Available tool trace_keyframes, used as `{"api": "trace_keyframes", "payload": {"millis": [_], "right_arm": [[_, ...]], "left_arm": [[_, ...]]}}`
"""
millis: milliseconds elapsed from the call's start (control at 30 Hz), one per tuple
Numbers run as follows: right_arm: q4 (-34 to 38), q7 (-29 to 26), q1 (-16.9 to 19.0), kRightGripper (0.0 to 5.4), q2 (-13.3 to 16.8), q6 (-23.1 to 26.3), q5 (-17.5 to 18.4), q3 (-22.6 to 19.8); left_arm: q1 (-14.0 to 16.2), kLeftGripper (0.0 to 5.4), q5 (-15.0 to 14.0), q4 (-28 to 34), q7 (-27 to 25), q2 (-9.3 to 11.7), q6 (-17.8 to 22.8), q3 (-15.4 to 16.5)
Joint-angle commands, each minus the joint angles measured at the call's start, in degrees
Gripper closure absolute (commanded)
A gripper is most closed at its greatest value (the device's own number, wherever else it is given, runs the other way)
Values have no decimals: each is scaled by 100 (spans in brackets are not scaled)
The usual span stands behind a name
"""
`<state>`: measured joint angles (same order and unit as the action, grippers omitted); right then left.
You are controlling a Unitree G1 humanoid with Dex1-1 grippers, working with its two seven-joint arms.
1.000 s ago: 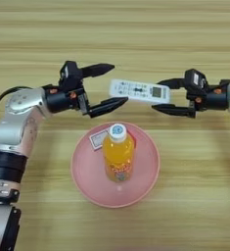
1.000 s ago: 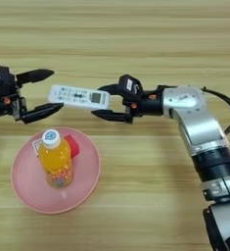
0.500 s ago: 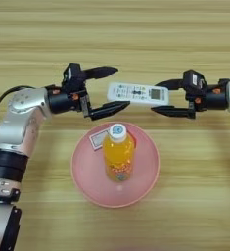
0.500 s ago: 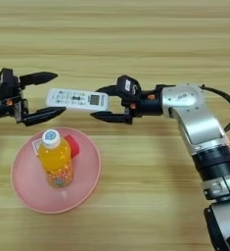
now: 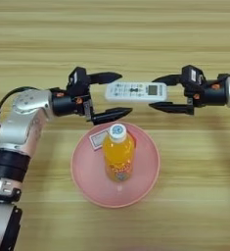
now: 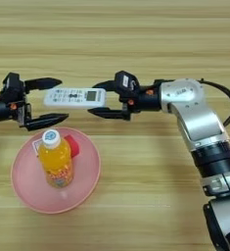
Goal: Move the objects on the table
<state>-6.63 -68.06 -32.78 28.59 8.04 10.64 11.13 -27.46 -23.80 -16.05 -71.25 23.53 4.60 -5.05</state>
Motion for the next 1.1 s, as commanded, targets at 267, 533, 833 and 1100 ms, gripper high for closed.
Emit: {"api": "trace_keyframes", "payload": {"millis": [267, 533, 833, 1100], "right_arm": [[215, -105, -75, 248, 91, 45, 48, 127], [157, -118, -23, 248, 106, -5, 18, 158], [214, -90, -76, 248, 91, 32, 64, 147], [249, -91, -113, 248, 87, 57, 94, 129]], "left_arm": [[-153, 0, 144, -60, -4, -14, -15, 0], [-143, 0, 142, -18, 8, -1, -13, 7], [-97, 0, 220, -44, -104, 71, 33, -91], [-58, 0, 374, -75, -162, 116, -31, -223]]}}
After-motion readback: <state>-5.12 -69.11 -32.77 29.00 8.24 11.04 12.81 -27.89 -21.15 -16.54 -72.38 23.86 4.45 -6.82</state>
